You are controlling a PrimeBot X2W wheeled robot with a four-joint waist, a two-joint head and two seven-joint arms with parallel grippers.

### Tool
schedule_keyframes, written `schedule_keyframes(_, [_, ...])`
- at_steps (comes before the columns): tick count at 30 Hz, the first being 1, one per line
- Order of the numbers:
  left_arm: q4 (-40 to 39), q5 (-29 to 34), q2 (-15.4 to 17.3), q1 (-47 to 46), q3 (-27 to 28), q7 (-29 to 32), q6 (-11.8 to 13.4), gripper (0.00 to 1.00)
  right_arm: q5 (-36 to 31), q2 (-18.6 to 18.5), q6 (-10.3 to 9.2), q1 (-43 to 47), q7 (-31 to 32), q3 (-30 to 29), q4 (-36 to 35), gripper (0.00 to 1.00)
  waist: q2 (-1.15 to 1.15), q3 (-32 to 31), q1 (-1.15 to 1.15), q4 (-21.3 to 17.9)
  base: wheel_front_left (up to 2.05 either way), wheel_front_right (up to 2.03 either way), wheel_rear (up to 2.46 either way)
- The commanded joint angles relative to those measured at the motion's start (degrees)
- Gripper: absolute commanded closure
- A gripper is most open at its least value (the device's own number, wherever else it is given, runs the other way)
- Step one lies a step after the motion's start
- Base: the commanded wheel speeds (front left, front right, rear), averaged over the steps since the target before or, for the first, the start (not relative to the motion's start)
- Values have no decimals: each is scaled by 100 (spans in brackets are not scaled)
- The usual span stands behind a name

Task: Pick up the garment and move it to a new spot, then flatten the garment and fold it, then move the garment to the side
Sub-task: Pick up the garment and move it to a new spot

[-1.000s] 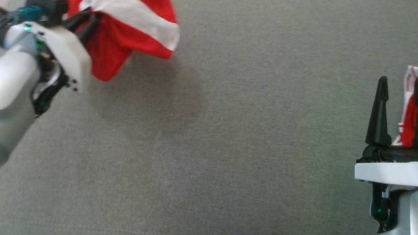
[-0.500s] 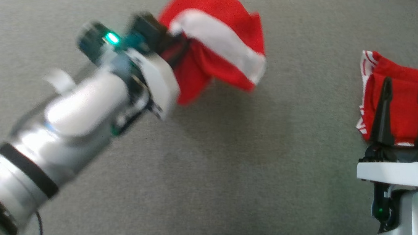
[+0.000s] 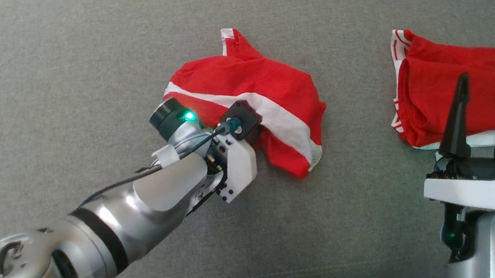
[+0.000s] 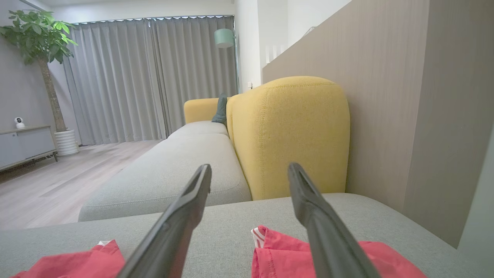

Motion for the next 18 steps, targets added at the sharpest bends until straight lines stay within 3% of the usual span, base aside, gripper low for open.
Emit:
schedule_keyframes(1, [-18,8,-23,-120,145,-119,-14,0,-11,-22,-5,-173,-35,125,-188,0,0,-24,0,-1,0,0,0])
schedule_keyframes(11, [182,-364,-133,95,442,-708,-67,0,-165,-22,-5,-37,-35,1,-54,0,0,-421,0,271,0,0,0])
schedule_keyframes(14, [102,-454,-64,124,590,-811,-38,0,-194,-22,-5,4,-35,-34,-37,0,0,-531,0,356,0,0,0])
schedule_keyframes(18, [-217,-609,257,196,954,-942,83,0,-230,-22,-5,97,-34,-101,-14,0,0,-723,0,552,0,0,0])
